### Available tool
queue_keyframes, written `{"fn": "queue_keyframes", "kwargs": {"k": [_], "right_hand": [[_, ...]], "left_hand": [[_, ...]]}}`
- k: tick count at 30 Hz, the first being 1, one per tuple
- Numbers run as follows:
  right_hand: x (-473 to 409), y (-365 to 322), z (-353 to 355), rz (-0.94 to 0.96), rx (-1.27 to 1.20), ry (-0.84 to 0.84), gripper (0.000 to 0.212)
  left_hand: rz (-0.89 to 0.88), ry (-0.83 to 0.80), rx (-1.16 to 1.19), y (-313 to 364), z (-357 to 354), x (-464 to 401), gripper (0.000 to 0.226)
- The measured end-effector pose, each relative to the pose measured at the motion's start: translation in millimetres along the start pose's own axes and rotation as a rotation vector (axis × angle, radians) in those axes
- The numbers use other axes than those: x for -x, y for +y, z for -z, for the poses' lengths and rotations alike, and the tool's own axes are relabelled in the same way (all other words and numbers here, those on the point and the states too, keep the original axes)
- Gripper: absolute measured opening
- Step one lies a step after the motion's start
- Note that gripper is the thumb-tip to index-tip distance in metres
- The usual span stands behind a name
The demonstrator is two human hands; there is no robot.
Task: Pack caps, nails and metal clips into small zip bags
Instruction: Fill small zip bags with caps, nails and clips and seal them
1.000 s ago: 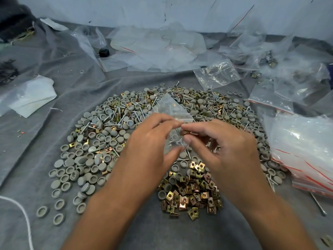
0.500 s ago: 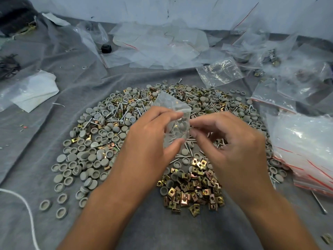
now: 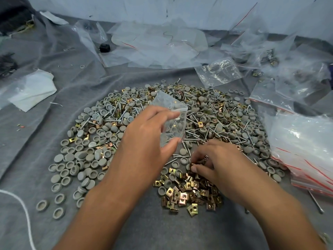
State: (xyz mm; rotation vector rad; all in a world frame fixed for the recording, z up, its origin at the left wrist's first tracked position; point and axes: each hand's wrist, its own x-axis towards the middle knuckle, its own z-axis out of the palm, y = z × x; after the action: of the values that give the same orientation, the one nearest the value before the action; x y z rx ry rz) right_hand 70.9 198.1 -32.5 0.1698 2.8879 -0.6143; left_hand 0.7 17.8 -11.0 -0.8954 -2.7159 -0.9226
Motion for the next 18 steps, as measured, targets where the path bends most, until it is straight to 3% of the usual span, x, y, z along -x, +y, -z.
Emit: {"fn": "queue_keyframes", "kwargs": {"k": [4,8,11,18], "right_hand": [[0,2,-1,0.003,0.014,0.057,0.003],[-3,4,1,-0.003,0.035,0.075,0.013],[-3,5,3,-0.002,-0.015,0.114,0.009],[5,-16,17,0.193,-0.871,0.271,0.011]], "left_hand": [[-0.001,0.009,-0.007,-1,-1,0,0.055],[0.003,0.001,-0.009,-2,-1,0,0.056],[-0.001,-0.004,0.003,-2,-1,0,0.056],[-0.004,-0.005,0.030,2,0,0,0.056]]}}
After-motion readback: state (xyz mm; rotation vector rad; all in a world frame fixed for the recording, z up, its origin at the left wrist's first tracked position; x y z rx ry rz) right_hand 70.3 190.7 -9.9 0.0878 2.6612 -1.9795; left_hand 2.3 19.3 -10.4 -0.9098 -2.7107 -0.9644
